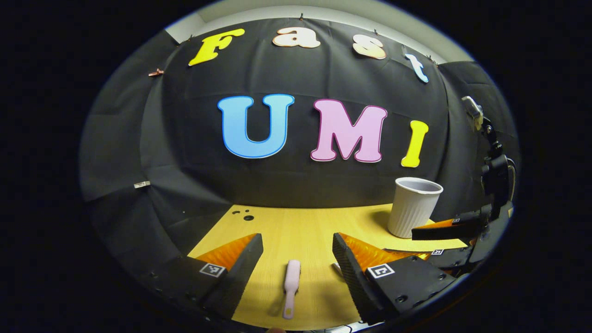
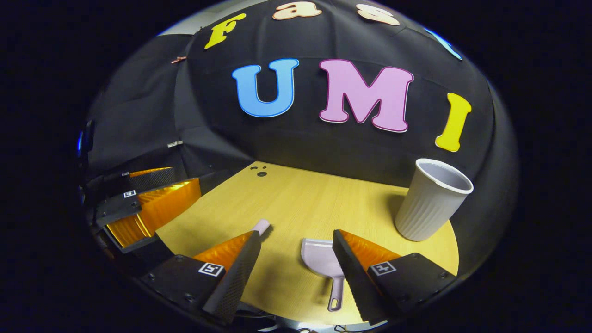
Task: Pick up the small broom and dustpan from the desktop, sweep the trash into the dustpan with the broom, and then empty the trash into the garbage bin.
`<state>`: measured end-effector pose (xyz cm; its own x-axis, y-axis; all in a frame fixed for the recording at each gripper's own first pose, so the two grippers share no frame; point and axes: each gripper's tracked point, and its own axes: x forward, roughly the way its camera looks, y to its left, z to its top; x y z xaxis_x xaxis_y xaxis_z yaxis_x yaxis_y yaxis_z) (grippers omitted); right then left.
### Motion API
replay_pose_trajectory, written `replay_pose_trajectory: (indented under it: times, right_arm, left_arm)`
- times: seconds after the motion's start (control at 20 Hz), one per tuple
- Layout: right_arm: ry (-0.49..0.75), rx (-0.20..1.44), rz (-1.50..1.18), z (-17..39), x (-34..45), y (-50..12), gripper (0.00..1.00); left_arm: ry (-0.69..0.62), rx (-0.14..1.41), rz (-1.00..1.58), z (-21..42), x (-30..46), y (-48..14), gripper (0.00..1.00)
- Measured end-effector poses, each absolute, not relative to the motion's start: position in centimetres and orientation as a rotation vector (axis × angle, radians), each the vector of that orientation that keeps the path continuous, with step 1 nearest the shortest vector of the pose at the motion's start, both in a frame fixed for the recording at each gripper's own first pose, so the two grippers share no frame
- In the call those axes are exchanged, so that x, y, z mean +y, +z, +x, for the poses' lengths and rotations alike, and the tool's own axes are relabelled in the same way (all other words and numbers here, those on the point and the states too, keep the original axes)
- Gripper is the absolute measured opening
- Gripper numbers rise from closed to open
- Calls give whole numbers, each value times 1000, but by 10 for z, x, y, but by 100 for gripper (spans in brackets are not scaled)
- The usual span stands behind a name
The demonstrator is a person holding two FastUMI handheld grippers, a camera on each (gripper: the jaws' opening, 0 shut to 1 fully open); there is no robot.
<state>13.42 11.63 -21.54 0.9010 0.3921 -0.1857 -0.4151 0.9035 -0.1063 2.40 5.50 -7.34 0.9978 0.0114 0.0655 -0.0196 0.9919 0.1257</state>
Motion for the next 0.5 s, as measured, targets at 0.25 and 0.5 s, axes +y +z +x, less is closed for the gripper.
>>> replay_pose_trajectory:
  times: [0.25,0.5]
  right_arm:
    - [439,46,-103,131,110,-195,98]
    - [368,-55,-108,138,70,-173,98]
  left_arm:
    - [47,-78,126,-19,28,-70,95]
    - [61,-85,73,-53,-10,-74,96]
